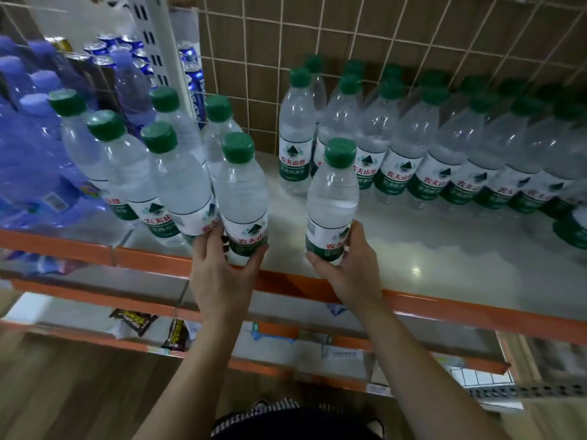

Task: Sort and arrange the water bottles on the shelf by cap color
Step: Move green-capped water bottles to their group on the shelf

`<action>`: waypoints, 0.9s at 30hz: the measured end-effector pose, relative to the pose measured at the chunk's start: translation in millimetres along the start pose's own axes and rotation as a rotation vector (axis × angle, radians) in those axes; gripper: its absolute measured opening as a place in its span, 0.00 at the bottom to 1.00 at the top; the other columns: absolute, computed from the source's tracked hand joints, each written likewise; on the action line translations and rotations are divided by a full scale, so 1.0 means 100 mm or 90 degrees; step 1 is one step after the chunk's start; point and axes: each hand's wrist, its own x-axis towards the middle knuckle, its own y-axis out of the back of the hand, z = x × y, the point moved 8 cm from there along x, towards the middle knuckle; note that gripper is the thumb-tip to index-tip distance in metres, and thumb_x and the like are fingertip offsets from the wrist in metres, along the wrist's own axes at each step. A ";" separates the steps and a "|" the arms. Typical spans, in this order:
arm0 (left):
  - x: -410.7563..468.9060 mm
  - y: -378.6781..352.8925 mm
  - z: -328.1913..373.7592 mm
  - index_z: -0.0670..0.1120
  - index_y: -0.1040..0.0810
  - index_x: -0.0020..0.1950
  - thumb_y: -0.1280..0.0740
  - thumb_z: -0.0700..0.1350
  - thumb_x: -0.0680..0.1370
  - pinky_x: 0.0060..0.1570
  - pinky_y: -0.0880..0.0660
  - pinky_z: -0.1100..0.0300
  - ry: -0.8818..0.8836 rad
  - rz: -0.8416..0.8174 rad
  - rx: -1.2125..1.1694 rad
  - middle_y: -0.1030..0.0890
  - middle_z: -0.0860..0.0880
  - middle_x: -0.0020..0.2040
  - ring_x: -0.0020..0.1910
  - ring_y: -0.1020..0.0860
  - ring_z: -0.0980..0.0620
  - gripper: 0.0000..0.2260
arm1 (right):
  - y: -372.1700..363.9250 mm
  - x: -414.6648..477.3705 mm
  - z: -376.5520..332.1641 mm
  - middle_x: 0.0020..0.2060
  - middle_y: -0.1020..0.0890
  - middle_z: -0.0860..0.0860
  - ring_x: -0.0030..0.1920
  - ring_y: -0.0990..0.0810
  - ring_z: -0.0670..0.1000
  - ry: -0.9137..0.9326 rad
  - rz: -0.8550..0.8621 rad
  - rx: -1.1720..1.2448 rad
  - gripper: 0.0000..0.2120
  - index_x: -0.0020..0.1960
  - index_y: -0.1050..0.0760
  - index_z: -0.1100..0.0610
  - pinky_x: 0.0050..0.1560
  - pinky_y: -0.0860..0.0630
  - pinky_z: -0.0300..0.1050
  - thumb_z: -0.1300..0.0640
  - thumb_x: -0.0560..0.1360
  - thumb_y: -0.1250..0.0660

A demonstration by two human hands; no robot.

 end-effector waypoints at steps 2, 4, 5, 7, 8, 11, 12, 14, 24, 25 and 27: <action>0.01 -0.04 0.02 0.43 0.26 0.67 0.25 0.61 0.69 0.57 0.23 0.45 0.009 0.006 0.017 0.25 0.44 0.65 0.61 0.24 0.42 0.34 | 0.13 -0.01 0.09 0.51 0.20 0.36 0.52 0.21 0.38 -0.026 0.008 0.001 0.29 0.59 0.34 0.44 0.49 0.22 0.38 0.48 0.66 0.22; 0.00 -0.07 0.05 0.41 0.25 0.65 0.24 0.59 0.69 0.57 0.23 0.45 0.022 0.017 0.015 0.25 0.43 0.64 0.61 0.24 0.41 0.32 | 0.24 -0.02 0.17 0.48 0.21 0.32 0.51 0.21 0.35 -0.045 0.018 0.001 0.28 0.56 0.35 0.40 0.47 0.24 0.35 0.46 0.64 0.21; -0.01 -0.08 0.06 0.41 0.26 0.65 0.24 0.58 0.69 0.56 0.24 0.46 0.027 0.020 0.014 0.24 0.43 0.63 0.60 0.24 0.41 0.32 | 0.28 -0.02 0.21 0.47 0.21 0.31 0.50 0.21 0.35 -0.051 0.022 0.000 0.28 0.55 0.36 0.39 0.46 0.24 0.35 0.45 0.63 0.21; -0.05 -0.12 0.09 0.40 0.28 0.66 0.25 0.57 0.70 0.54 0.25 0.48 0.033 0.017 0.010 0.23 0.42 0.61 0.59 0.24 0.42 0.32 | 0.34 -0.02 0.24 0.47 0.22 0.33 0.47 0.22 0.37 -0.054 0.035 -0.006 0.30 0.53 0.37 0.40 0.43 0.26 0.34 0.45 0.61 0.20; -0.06 -0.13 0.09 0.40 0.30 0.67 0.26 0.57 0.71 0.54 0.26 0.49 0.038 0.017 0.003 0.23 0.42 0.61 0.59 0.24 0.41 0.32 | 0.36 -0.02 0.26 0.46 0.22 0.35 0.47 0.22 0.39 -0.052 0.042 -0.011 0.31 0.52 0.38 0.41 0.41 0.28 0.32 0.44 0.60 0.19; -0.06 -0.16 0.10 0.41 0.32 0.69 0.26 0.58 0.71 0.53 0.26 0.48 0.044 0.021 -0.007 0.23 0.41 0.61 0.59 0.24 0.40 0.34 | 0.39 -0.04 0.29 0.47 0.24 0.37 0.45 0.25 0.39 -0.052 0.060 -0.017 0.34 0.53 0.38 0.43 0.39 0.30 0.30 0.43 0.59 0.19; -0.04 -0.16 0.12 0.41 0.33 0.69 0.26 0.59 0.70 0.53 0.26 0.47 0.036 0.020 -0.005 0.23 0.41 0.61 0.59 0.23 0.40 0.35 | 0.39 -0.05 0.31 0.49 0.24 0.38 0.47 0.24 0.40 -0.054 0.061 -0.004 0.34 0.55 0.38 0.44 0.41 0.28 0.32 0.44 0.59 0.19; 0.00 -0.15 0.15 0.41 0.35 0.70 0.26 0.61 0.70 0.51 0.24 0.46 0.013 0.022 0.007 0.23 0.40 0.61 0.57 0.23 0.38 0.38 | 0.35 -0.09 0.31 0.55 0.23 0.44 0.53 0.23 0.44 -0.048 0.055 0.011 0.35 0.60 0.36 0.47 0.47 0.24 0.39 0.45 0.62 0.19; -0.04 -0.30 0.44 0.49 0.32 0.60 0.25 0.61 0.68 0.40 0.30 0.60 -0.030 -0.044 -0.073 0.20 0.49 0.53 0.47 0.23 0.52 0.29 | 0.69 -0.10 0.30 0.51 0.21 0.38 0.51 0.21 0.42 0.004 0.091 -0.020 0.30 0.64 0.36 0.46 0.44 0.21 0.44 0.48 0.68 0.24; -0.07 -0.37 0.53 0.50 0.32 0.59 0.26 0.62 0.68 0.39 0.31 0.60 -0.031 -0.057 -0.080 0.20 0.50 0.51 0.46 0.23 0.53 0.28 | 0.81 -0.10 0.35 0.51 0.21 0.38 0.50 0.20 0.42 -0.003 0.104 -0.030 0.30 0.64 0.36 0.46 0.44 0.21 0.45 0.46 0.67 0.25; -0.15 -0.53 0.74 0.51 0.34 0.56 0.26 0.61 0.67 0.35 0.33 0.62 -0.050 -0.084 -0.078 0.21 0.51 0.48 0.43 0.25 0.52 0.27 | 1.11 -0.10 0.51 0.50 0.20 0.39 0.49 0.20 0.43 -0.028 0.148 -0.041 0.31 0.64 0.36 0.46 0.43 0.22 0.42 0.45 0.66 0.25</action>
